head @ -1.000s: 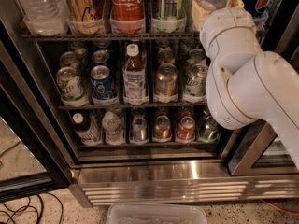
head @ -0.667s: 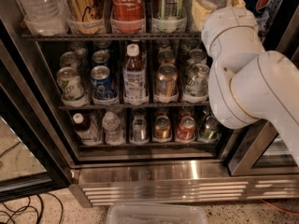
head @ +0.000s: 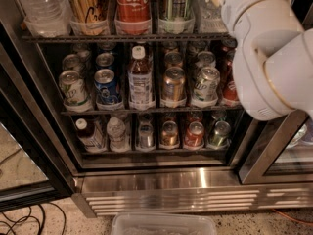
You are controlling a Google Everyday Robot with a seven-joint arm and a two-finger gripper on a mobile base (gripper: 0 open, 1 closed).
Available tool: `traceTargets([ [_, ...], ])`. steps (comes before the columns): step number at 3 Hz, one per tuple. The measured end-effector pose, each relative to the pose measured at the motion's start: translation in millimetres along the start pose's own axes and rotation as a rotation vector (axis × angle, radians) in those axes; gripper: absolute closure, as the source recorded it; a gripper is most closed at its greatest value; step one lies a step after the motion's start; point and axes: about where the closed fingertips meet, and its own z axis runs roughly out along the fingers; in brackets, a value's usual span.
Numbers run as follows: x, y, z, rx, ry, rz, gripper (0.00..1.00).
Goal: Pick water bottle from top shelf of fridge
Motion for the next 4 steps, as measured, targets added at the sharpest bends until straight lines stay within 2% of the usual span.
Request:
traceTargets([
  [1, -53.3, -6.1, -0.4, -0.051, -0.081, 0.016, 1.0],
  [2, -85.3, -5.4, -15.1, -0.125, -0.128, 0.046, 1.0],
  [3, -61.7, 11.2, -71.0, -0.222, -0.047, -0.162, 1.0],
  [4, -15.3, 64.7, -99.9, -0.349, 0.084, -0.051, 1.0],
])
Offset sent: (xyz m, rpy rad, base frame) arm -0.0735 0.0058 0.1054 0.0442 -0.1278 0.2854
